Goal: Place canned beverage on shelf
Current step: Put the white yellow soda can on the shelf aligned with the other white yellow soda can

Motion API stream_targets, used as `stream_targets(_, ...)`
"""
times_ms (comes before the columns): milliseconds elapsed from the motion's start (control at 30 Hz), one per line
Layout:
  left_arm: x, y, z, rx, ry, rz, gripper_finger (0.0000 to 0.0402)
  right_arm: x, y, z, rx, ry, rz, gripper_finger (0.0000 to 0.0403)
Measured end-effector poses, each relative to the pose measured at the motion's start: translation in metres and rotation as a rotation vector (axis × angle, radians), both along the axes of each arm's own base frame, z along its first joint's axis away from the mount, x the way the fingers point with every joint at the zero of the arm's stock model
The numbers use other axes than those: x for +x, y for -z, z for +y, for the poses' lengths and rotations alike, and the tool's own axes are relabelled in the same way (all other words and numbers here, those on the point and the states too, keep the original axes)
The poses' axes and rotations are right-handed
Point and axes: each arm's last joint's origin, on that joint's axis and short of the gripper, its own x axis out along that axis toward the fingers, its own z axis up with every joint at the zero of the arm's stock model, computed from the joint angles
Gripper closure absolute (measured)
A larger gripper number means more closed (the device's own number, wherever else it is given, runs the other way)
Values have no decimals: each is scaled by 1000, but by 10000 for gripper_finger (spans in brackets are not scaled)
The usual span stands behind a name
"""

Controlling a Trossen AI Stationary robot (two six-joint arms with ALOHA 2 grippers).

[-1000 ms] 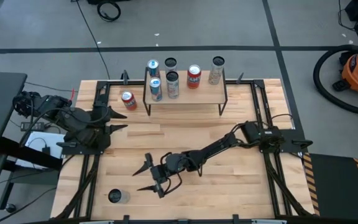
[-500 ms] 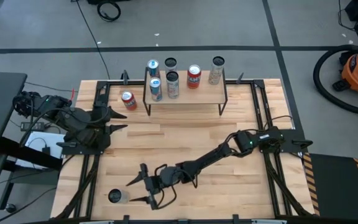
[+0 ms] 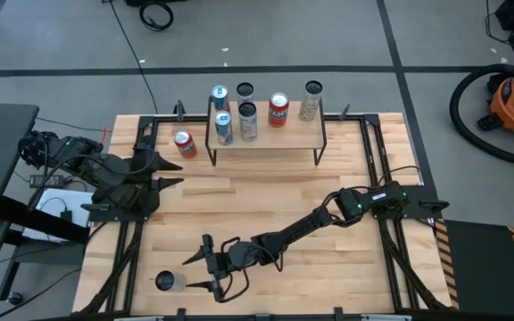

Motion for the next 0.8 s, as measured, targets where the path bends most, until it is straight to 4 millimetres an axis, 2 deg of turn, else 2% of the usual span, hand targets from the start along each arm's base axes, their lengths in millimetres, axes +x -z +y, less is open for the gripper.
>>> stream_targets(200,0,1,0,-44,-26,-4,246,0,0,-1,-26,1,-6,106)
stream_targets(300,0,1,0,-48,-29,-4,246,-1,-7,0,-65,6,-15,106)
stream_targets(567,0,1,0,-57,-33,-10,246,-19,-68,-8,-170,85,95,106)
stream_targets(800,5,3,-2,-59,-38,6,246,-34,-99,-13,-172,88,151,106)
